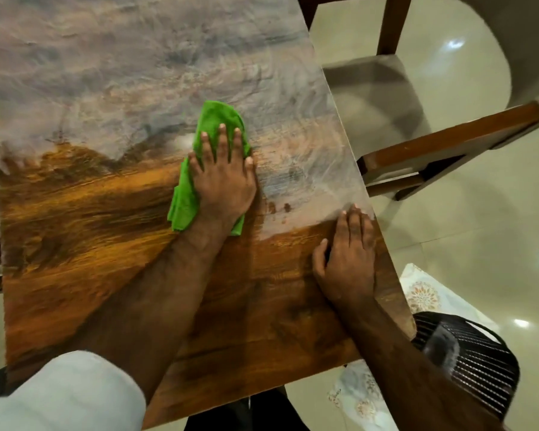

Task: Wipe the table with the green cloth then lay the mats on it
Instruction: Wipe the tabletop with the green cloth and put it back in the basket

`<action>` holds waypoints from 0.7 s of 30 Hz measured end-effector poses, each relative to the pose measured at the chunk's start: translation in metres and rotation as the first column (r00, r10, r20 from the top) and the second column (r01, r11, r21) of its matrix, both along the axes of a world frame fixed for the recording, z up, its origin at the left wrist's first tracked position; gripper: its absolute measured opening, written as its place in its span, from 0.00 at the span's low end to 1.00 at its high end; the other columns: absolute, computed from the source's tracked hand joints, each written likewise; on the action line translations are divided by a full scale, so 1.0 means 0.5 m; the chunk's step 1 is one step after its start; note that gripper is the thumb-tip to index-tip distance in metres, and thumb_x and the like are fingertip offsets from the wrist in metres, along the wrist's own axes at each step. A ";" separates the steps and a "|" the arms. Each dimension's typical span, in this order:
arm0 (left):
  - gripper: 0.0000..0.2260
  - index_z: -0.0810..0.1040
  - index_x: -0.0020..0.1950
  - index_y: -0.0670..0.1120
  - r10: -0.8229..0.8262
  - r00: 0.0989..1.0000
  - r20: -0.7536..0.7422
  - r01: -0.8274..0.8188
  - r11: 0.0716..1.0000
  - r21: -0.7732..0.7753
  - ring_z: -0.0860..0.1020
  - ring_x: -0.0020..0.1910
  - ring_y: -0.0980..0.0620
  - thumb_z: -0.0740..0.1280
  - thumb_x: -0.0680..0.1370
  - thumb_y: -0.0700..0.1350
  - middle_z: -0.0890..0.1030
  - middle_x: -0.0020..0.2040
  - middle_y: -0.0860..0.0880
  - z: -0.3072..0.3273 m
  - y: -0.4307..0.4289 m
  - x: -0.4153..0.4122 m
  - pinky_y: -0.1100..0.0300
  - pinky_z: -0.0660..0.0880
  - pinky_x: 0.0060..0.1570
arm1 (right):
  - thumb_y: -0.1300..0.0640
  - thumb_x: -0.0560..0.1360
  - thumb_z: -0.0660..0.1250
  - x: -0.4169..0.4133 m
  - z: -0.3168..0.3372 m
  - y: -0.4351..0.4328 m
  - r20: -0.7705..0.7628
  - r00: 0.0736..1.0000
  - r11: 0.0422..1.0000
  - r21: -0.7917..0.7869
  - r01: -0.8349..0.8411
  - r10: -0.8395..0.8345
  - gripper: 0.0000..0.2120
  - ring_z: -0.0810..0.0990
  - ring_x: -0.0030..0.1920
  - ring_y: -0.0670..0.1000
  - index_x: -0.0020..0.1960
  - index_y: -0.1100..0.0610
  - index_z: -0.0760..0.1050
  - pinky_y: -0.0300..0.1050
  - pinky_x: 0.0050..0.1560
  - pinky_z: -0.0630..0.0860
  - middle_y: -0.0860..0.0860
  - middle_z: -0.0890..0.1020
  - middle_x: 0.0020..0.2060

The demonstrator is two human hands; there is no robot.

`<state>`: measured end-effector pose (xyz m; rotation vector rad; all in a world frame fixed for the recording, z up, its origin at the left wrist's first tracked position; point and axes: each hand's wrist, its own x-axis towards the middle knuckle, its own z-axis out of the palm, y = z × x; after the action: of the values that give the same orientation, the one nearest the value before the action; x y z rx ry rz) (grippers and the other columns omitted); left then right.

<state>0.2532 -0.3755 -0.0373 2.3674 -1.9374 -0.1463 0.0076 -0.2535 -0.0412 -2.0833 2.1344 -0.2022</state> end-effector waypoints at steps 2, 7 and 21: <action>0.31 0.53 0.90 0.52 -0.097 0.995 -0.032 0.097 0.995 -0.013 0.53 0.89 0.37 0.49 0.87 0.60 0.53 0.91 0.46 0.003 -0.018 -0.103 0.31 0.53 0.83 | 0.46 0.83 0.57 0.007 -0.006 0.003 -0.015 1.000 1.000 -0.019 -0.001 0.001 0.36 0.59 0.86 0.66 0.85 0.65 0.62 0.64 0.87 0.56 0.64 0.63 0.85; 0.30 0.54 0.90 0.53 -0.378 0.923 -0.073 0.379 0.925 0.001 0.51 0.89 0.39 0.50 0.88 0.59 0.53 0.91 0.47 0.014 0.054 -0.244 0.34 0.50 0.84 | 0.47 0.81 0.60 0.018 -0.004 0.007 0.014 1.000 0.999 -0.046 0.027 -0.027 0.37 0.62 0.85 0.66 0.84 0.66 0.65 0.62 0.86 0.55 0.65 0.66 0.84; 0.30 0.55 0.90 0.55 -0.204 0.978 -0.041 0.206 0.978 0.039 0.52 0.89 0.38 0.48 0.87 0.61 0.54 0.91 0.48 0.011 -0.020 -0.100 0.31 0.51 0.84 | 0.52 0.83 0.65 0.005 -0.004 0.016 0.217 0.975 0.968 -0.227 0.103 -0.053 0.32 0.69 0.81 0.66 0.81 0.69 0.68 0.65 0.81 0.66 0.66 0.72 0.78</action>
<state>0.2033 -0.3853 -0.0318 2.1672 -2.1787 -0.2450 0.0103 -0.2454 -0.0433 -1.9907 2.1548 -0.6867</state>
